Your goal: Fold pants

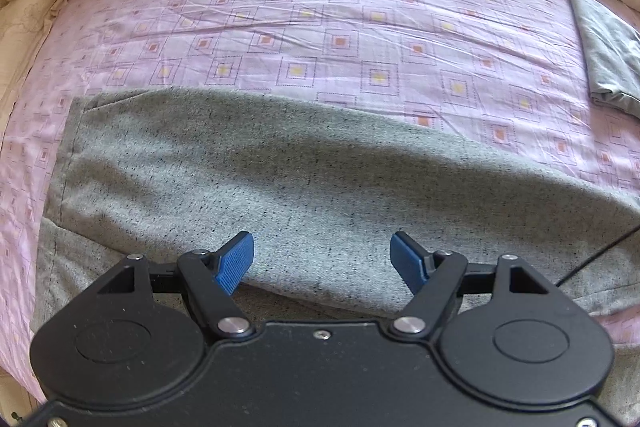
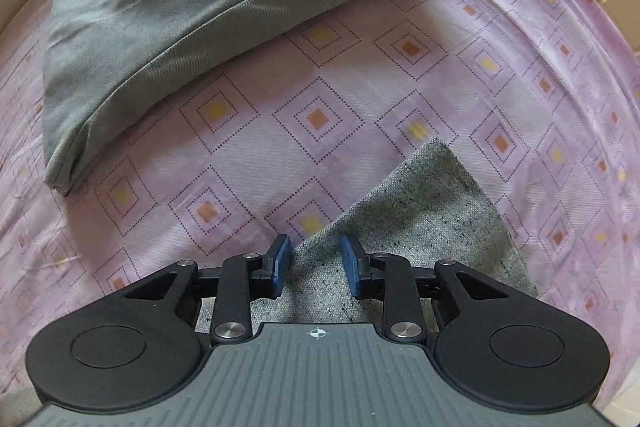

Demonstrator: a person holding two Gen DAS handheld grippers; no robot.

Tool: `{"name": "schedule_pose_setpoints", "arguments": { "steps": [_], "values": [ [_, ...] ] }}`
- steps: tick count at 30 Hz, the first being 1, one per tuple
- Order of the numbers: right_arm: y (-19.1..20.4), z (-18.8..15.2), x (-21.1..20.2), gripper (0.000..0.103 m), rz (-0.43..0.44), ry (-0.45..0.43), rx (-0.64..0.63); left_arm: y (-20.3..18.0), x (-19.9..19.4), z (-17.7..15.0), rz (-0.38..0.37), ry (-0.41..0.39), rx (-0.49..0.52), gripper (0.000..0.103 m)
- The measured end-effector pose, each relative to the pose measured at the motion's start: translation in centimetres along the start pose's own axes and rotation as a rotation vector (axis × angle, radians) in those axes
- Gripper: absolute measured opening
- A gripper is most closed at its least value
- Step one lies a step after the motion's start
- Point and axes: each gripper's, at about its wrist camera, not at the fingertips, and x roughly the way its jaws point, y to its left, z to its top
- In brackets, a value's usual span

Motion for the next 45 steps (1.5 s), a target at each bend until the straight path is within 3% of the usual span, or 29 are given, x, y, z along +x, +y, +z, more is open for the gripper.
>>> {"name": "schedule_pose_setpoints", "arguments": {
  "steps": [1,2,8,16,25,28,30,32,38,40,45],
  "values": [
    [0.0,-0.4,-0.1,0.008,0.015,0.005,-0.019,0.1,0.1,0.1,-0.001,0.0,-0.002,0.077],
    [-0.2,-0.8,-0.3,0.005,0.034,0.01,-0.027,0.2,0.1,0.2,-0.002,-0.003,-0.003,0.077],
    [-3.2,-5.9,-2.4,0.004,0.098,-0.029,-0.068,0.1,0.6,2.5,-0.051,0.007,-0.039,0.077],
    [-6.6,-13.4,-3.3,0.004,0.147,-0.08,-0.05,-2.2,4.2,8.1,-0.181,0.119,-0.15,0.078],
    [-7.8,-15.5,-2.6,0.0,0.167,-0.071,0.008,-4.8,10.2,9.7,-0.102,0.288,-0.145,0.078],
    [-8.0,-16.0,-2.8,0.0,0.176,-0.088,0.003,-5.1,11.3,9.6,-0.082,0.317,-0.14,0.066],
    [-8.3,-16.2,-3.3,0.0,0.191,-0.103,-0.002,-5.0,10.6,9.3,-0.049,0.289,-0.129,0.04],
    [-8.3,-16.4,-4.2,0.002,0.203,-0.141,-0.031,-4.7,9.5,8.7,-0.068,0.262,-0.106,0.02],
    [-8.3,-17.1,-7.0,0.01,0.212,-0.243,-0.17,-2.6,4.9,5.0,-0.11,0.185,-0.102,0.014],
    [-8.4,-17.3,-7.6,0.019,0.23,-0.26,-0.203,-1.8,2.4,3.8,-0.121,0.148,-0.09,0.014],
    [-9.4,-18.1,-8.3,0.027,0.276,-0.235,-0.131,0.2,-0.5,-0.4,-0.109,0.08,-0.034,0.015]
  ]
}}
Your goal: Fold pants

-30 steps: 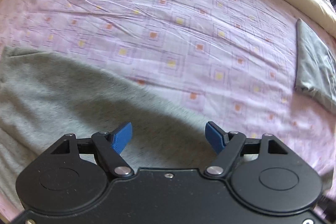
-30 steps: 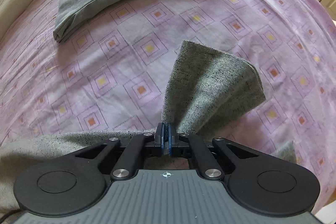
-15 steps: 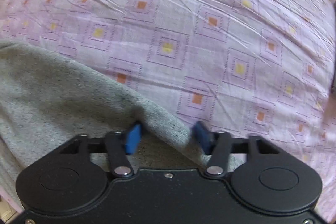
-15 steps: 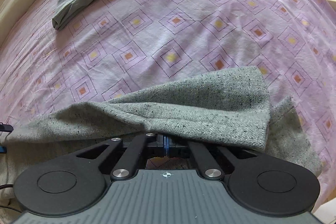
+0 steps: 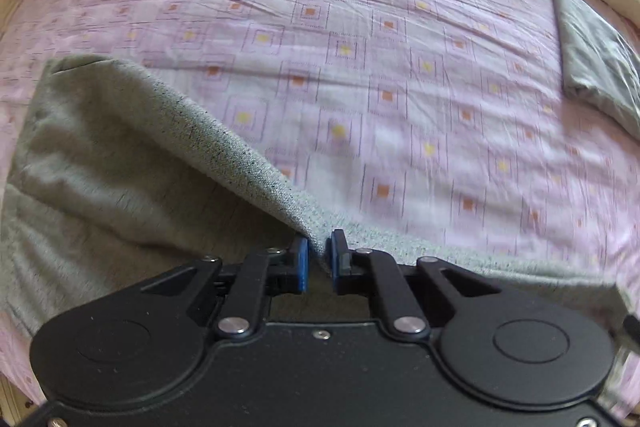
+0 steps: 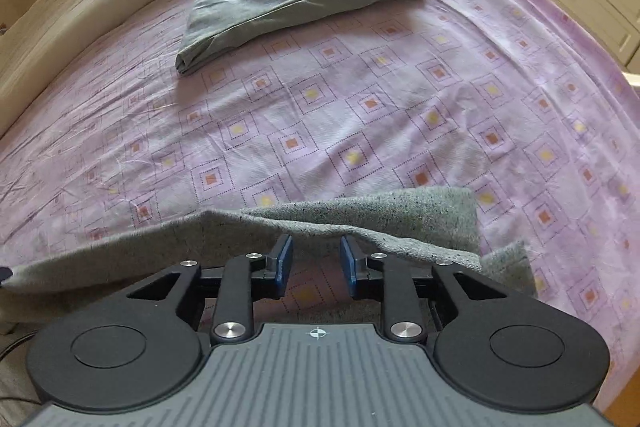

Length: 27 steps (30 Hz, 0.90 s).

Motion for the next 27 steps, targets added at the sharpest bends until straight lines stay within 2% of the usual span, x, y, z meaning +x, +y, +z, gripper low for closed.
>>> {"name": "schedule_pose_setpoints", "arguments": {
  "steps": [6,11,17,27],
  "values": [
    [-3.3,-3.4,0.7,0.029,0.045,0.077,0.327,1.4,1.0,-4.6,0.042,0.038,0.046,0.015],
    [-5.6,-6.3,1.2,0.029,0.036,0.086,0.568,1.5,2.1,-5.5,0.026,0.064,0.047,0.014],
    [-7.1,-7.7,0.8,0.032,0.016,-0.002,0.714,0.7,2.3,-6.0,0.03,0.044,0.109,0.014],
    [-8.1,-8.3,3.1,0.033,0.042,-0.029,0.934,0.9,2.1,-5.2,0.011,0.016,0.125,0.014]
  ]
}}
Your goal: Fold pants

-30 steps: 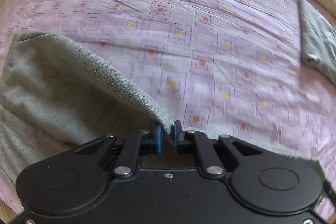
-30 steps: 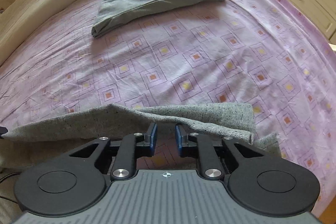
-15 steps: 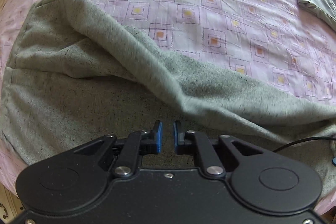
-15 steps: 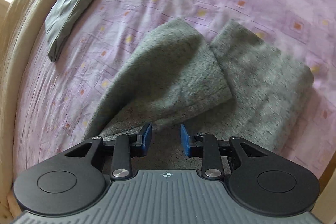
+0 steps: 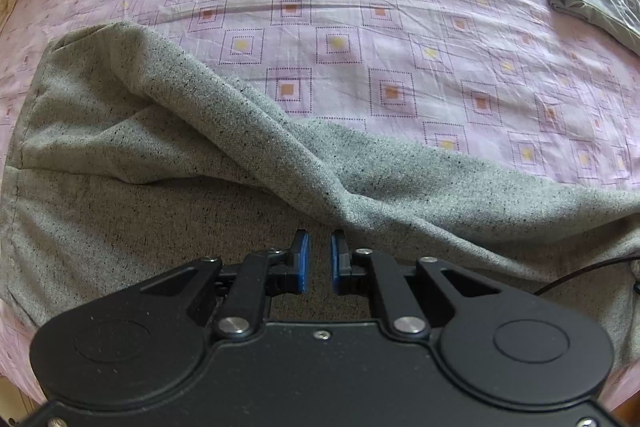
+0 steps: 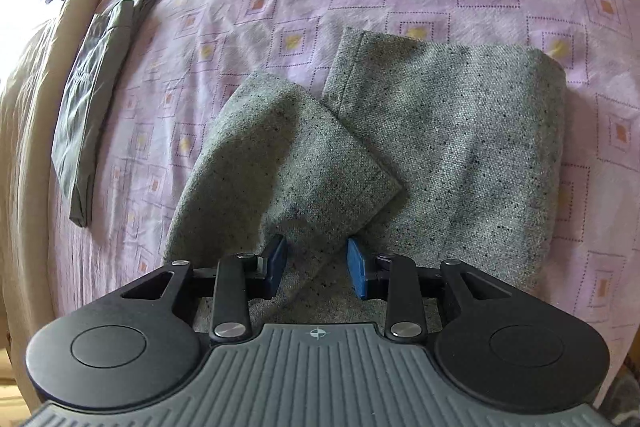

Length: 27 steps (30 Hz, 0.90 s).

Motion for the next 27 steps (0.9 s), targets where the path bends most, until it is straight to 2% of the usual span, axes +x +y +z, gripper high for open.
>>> {"name": "schedule_pose_setpoints", "arguments": {
  "steps": [1,2,3,8,10,12,14,19,20,25,26,27],
  "values": [
    [0.0,0.0,-0.1,0.028,0.012,-0.002,0.004,0.1,0.0,0.1,-0.004,0.002,-0.007,0.014],
    [0.2,0.0,-0.3,0.018,0.027,-0.006,-0.011,0.2,0.0,0.2,-0.012,0.003,-0.015,0.014],
    [0.7,-0.1,-0.7,0.004,0.031,-0.015,-0.048,0.3,-0.1,0.3,-0.021,0.004,-0.022,0.014],
    [4.2,-0.7,-4.5,0.004,0.041,-0.139,-0.329,0.9,-1.7,0.8,-0.047,-0.03,-0.041,0.011],
    [5.2,-0.9,-6.7,0.004,0.055,-0.186,-0.434,1.4,-2.6,0.8,-0.07,-0.04,-0.056,0.02],
    [5.0,-1.2,-8.0,0.004,0.055,-0.207,-0.49,1.8,-3.0,0.9,-0.088,-0.039,-0.073,0.058],
    [4.4,-1.4,-7.8,0.004,0.005,-0.189,-0.518,2.2,-3.0,1.2,-0.094,-0.047,-0.104,0.071],
    [2.6,-1.7,-6.4,0.004,-0.041,-0.148,-0.492,2.5,-2.1,4.0,-0.128,-0.023,-0.203,0.073],
    [2.6,-2.0,-6.2,0.004,-0.043,-0.146,-0.501,2.2,-1.7,4.7,-0.118,-0.012,-0.204,0.076],
    [3.1,-2.7,-6.3,0.004,-0.032,-0.147,-0.544,1.0,1.5,6.9,0.005,0.102,-0.141,0.076],
    [3.2,-2.7,-6.4,0.004,-0.03,-0.148,-0.544,0.8,2.1,7.0,0.027,0.126,-0.133,0.073],
    [3.2,-2.7,-6.4,0.004,-0.029,-0.147,-0.544,0.8,2.7,6.9,0.052,0.151,-0.126,0.062]
  ]
}}
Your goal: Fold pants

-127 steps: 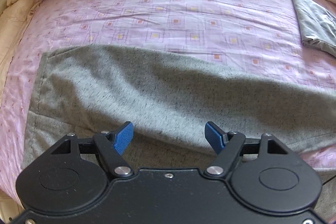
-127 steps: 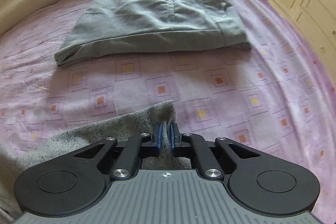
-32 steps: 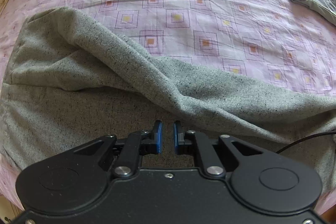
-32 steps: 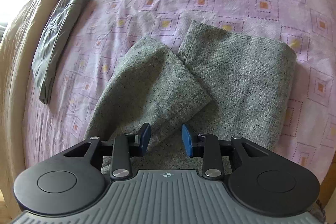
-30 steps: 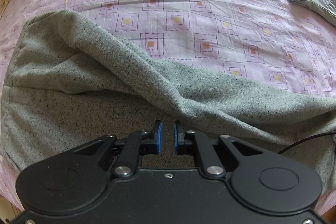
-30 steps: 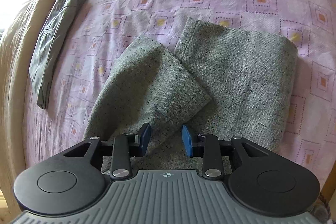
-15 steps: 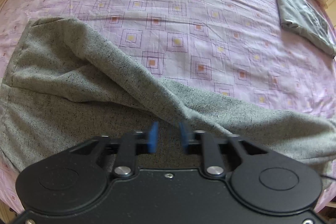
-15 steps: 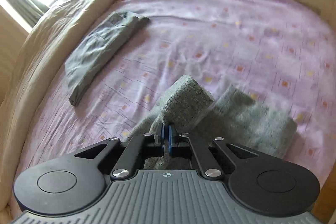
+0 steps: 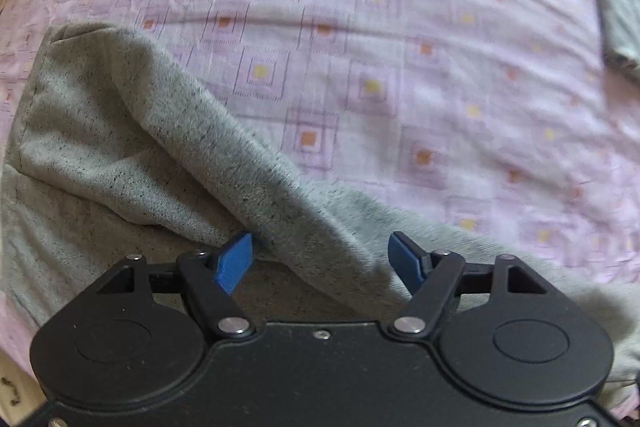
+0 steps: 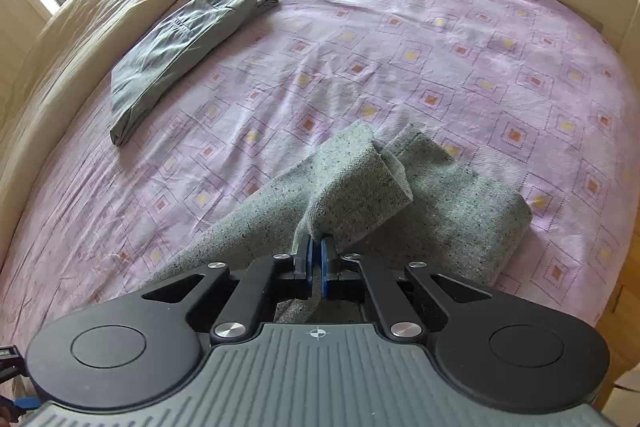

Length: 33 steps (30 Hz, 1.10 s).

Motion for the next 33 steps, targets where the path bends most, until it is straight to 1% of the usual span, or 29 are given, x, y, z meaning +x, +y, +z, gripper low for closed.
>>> {"name": "schedule_pose_setpoints", "arguments": {
  "steps": [1,2,3,4,5,6,8,10,12,14,16,17,18,20,21,23,24,26,27,29,31,33],
  "values": [
    [0.0,0.1,0.0,0.004,0.001,0.001,0.001,0.0,0.5,-0.1,0.007,0.021,0.003,0.054],
    [0.0,0.1,0.0,0.004,0.003,0.001,-0.001,0.3,0.8,-0.2,-0.015,0.04,-0.01,0.036],
    [-0.1,0.2,0.0,0.004,0.002,0.001,-0.003,0.8,0.8,-0.5,-0.057,0.039,-0.042,0.02],
    [-0.1,0.2,-0.1,0.004,0.001,0.003,-0.002,1.3,0.4,-0.8,-0.087,0.02,-0.07,0.017],
    [-0.3,0.3,0.0,0.004,0.001,0.009,0.004,1.6,0.0,-1.1,-0.095,0.0,-0.077,0.012],
    [-0.5,0.3,0.1,0.004,-0.001,0.016,0.013,1.8,-0.6,-1.3,-0.103,-0.018,-0.069,0.01],
    [-0.6,0.6,0.3,0.004,-0.005,0.03,0.029,2.2,-2.2,-1.5,-0.143,-0.066,-0.056,0.009],
    [-0.4,1.4,0.5,0.004,0.001,0.033,0.012,2.2,-4.6,-1.1,-0.181,-0.127,-0.04,0.009],
    [0.5,2.9,0.0,0.004,0.027,-0.001,-0.023,2.4,-7.5,-0.6,-0.221,-0.207,-0.026,0.009],
    [1.8,4.4,-1.2,0.004,0.067,-0.05,-0.064,2.8,-10.8,-0.7,-0.26,-0.29,-0.009,0.009],
    [2.9,5.4,-3.3,0.004,0.104,-0.105,-0.11,3.5,-13.3,-1.9,-0.277,-0.351,0.007,0.009],
    [3.0,5.6,-4.3,0.004,0.12,-0.122,-0.124,4.0,-14.0,-2.8,-0.281,-0.362,0.013,0.009],
    [2.8,5.6,-5.0,0.004,0.125,-0.13,-0.128,4.5,-14.1,-3.9,-0.287,-0.354,0.01,0.009],
    [1.7,4.9,-5.5,0.004,0.102,-0.104,-0.111,5.6,-12.6,-6.3,-0.298,-0.292,-0.027,0.009],
    [0.6,4.2,-5.1,0.004,0.074,-0.073,-0.096,6.0,-11.1,-7.7,-0.292,-0.248,-0.04,0.01],
    [-1.2,2.6,-3.5,0.004,0.009,-0.006,-0.075,6.5,-7.3,-10.3,-0.255,-0.14,-0.062,0.01],
    [-2.2,1.8,-2.4,0.004,-0.026,0.034,-0.066,6.5,-5.5,-11.6,-0.238,-0.106,-0.075,0.01],
    [-3.7,0.1,-0.1,0.004,-0.09,0.114,-0.059,6.3,-2.4,-13.5,-0.194,-0.063,-0.073,0.01],
    [-4.2,-0.6,0.6,0.004,-0.098,0.143,-0.056,6.2,-1.2,-14.2,-0.169,-0.046,-0.081,0.01],
    [-4.6,-1.5,1.1,0.004,-0.098,0.164,-0.068,6.3,-0.1,-14.9,-0.157,-0.036,-0.121,0.01],
    [-5.0,-1.9,1.0,0.008,-0.078,0.178,-0.081,6.1,-0.1,-14.9,-0.143,-0.053,-0.129,0.01],
    [-5.6,-2.0,0.5,0.008,-0.059,0.178,-0.066,5.5,-0.5,-14.7,-0.13,-0.07,-0.11,0.01]
  ]
}}
